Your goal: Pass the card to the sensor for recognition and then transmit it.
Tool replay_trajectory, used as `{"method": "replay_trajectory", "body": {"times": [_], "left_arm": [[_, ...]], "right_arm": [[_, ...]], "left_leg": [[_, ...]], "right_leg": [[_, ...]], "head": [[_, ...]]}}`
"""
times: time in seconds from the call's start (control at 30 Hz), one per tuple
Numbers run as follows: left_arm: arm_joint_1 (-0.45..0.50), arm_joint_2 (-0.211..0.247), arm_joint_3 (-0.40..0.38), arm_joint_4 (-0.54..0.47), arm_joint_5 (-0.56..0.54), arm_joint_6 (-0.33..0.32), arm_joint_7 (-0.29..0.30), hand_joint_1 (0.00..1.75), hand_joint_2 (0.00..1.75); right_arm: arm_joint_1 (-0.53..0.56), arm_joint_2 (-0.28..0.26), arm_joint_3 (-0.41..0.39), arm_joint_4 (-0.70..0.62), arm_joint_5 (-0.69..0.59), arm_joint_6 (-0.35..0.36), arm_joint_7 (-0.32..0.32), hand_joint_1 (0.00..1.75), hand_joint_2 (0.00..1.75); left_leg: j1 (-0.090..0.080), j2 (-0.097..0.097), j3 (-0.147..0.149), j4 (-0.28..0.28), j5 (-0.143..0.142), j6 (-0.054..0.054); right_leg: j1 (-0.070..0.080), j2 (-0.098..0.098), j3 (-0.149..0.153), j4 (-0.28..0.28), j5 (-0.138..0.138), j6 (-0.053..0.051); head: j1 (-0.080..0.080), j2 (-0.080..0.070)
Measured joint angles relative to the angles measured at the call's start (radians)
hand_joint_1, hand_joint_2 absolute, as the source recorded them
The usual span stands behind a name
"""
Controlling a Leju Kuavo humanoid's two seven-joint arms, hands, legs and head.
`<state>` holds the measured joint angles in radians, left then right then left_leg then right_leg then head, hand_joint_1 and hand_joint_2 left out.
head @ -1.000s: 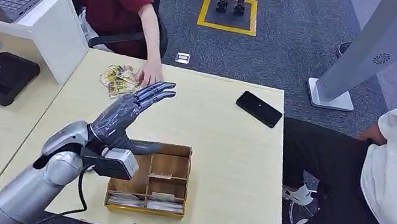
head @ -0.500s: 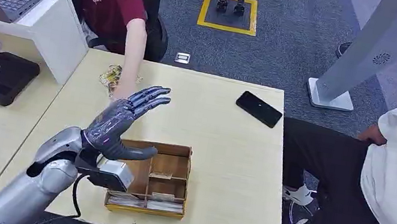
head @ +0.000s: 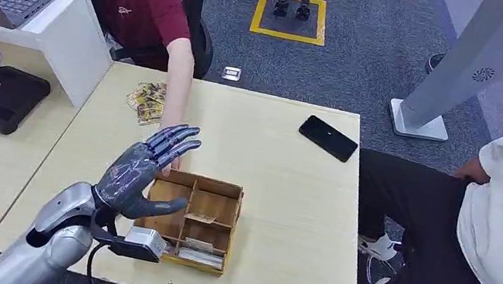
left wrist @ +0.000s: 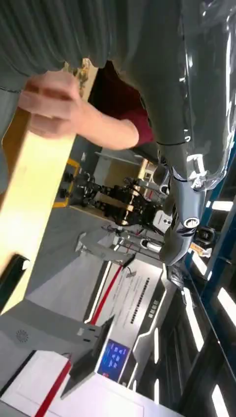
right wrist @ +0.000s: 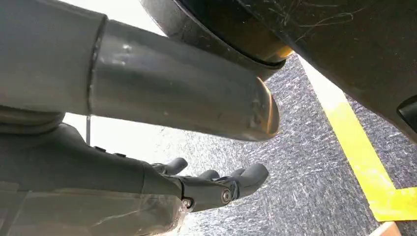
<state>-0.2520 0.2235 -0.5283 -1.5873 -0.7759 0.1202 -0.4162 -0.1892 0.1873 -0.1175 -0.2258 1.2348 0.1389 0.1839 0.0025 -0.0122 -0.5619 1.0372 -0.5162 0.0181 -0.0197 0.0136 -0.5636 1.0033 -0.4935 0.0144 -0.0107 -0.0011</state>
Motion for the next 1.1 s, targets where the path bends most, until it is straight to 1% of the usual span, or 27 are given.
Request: {"method": "replay_trajectory", "body": {"times": [0.1,0.13,0.2,0.33,0.53,0.67,0.73,0.83,0.93,1.03,1.1], "left_arm": [[0.002,0.000,0.001,0.001,-0.001,0.002,0.000,0.00,1.75],[0.015,0.000,0.008,0.006,-0.021,0.018,0.001,0.00,1.75],[0.038,0.001,0.013,0.021,-0.094,0.087,0.017,0.00,1.75],[0.052,0.001,0.013,0.044,-0.146,0.139,0.032,0.00,1.75],[0.057,0.003,0.013,0.082,-0.190,0.180,0.050,0.00,1.75],[0.059,0.008,0.013,0.093,-0.185,0.185,0.048,0.00,1.75],[0.059,0.009,0.013,0.094,-0.170,0.180,0.041,0.00,1.75],[0.063,0.010,0.013,0.094,-0.120,0.144,0.021,0.00,1.75],[0.068,0.014,0.014,0.090,-0.041,0.088,-0.007,0.00,1.75],[0.082,0.018,0.027,0.061,0.067,0.001,-0.055,0.00,1.75],[0.090,0.018,0.039,0.038,0.115,-0.040,-0.073,0.00,1.75]], "right_arm": [[0.000,0.000,0.000,0.000,0.000,0.000,0.000,0.00,0.00],[0.000,0.000,0.000,0.000,0.001,0.000,0.000,0.00,0.00],[0.000,0.000,0.000,0.000,0.007,0.000,-0.003,0.00,0.00],[0.000,0.000,0.000,0.000,0.009,0.000,-0.004,0.00,0.00],[-0.001,0.000,0.000,0.000,0.010,0.003,-0.007,0.00,0.00],[-0.001,0.000,0.000,0.000,0.010,0.003,-0.009,0.00,0.00],[-0.001,0.000,0.000,0.000,0.010,0.003,-0.009,0.00,0.00],[-0.001,0.000,0.000,0.000,0.010,0.003,-0.009,0.00,0.00],[-0.001,0.000,0.000,0.000,0.010,0.003,-0.009,0.00,0.00],[0.000,0.000,0.000,0.000,0.010,0.003,-0.009,0.00,0.00],[0.000,-0.001,0.000,0.000,0.010,0.003,-0.010,0.00,0.00]], "left_leg": [[0.000,0.000,0.000,0.000,0.000,0.000],[0.000,0.000,0.000,0.000,0.000,0.000],[0.000,0.000,0.000,0.000,0.000,0.000],[0.000,0.000,0.000,0.000,0.000,0.000],[0.000,0.000,0.000,0.000,0.000,0.000],[0.000,0.000,0.000,0.000,0.000,0.000],[0.000,0.000,0.000,0.000,0.000,0.000],[0.000,0.000,0.000,0.000,0.000,0.000],[0.000,0.000,0.000,0.000,0.000,0.000],[0.000,0.000,0.000,0.000,0.000,0.000],[0.000,0.000,0.000,0.000,0.000,0.000]], "right_leg": [[0.000,0.000,0.000,0.000,0.000,0.000],[0.000,0.000,0.000,0.000,0.000,0.000],[0.000,0.000,0.000,0.000,0.000,0.000],[0.000,0.000,0.000,0.000,0.000,0.000],[0.000,0.000,0.000,0.000,0.000,0.000],[0.000,0.000,0.000,0.000,0.000,0.000],[0.000,0.000,0.000,0.000,0.000,0.000],[0.000,0.000,0.000,0.000,0.000,0.000],[0.000,0.000,0.000,0.000,0.000,0.000],[0.000,0.000,0.000,0.000,0.000,0.000],[0.000,0.000,0.000,0.000,0.000,0.000]], "head": [[0.000,0.000],[0.000,0.000],[0.000,0.000],[0.000,0.000],[0.000,0.000],[0.000,0.000],[0.000,0.000],[0.000,0.000],[0.000,0.000],[0.000,0.000],[0.000,0.000]]}}
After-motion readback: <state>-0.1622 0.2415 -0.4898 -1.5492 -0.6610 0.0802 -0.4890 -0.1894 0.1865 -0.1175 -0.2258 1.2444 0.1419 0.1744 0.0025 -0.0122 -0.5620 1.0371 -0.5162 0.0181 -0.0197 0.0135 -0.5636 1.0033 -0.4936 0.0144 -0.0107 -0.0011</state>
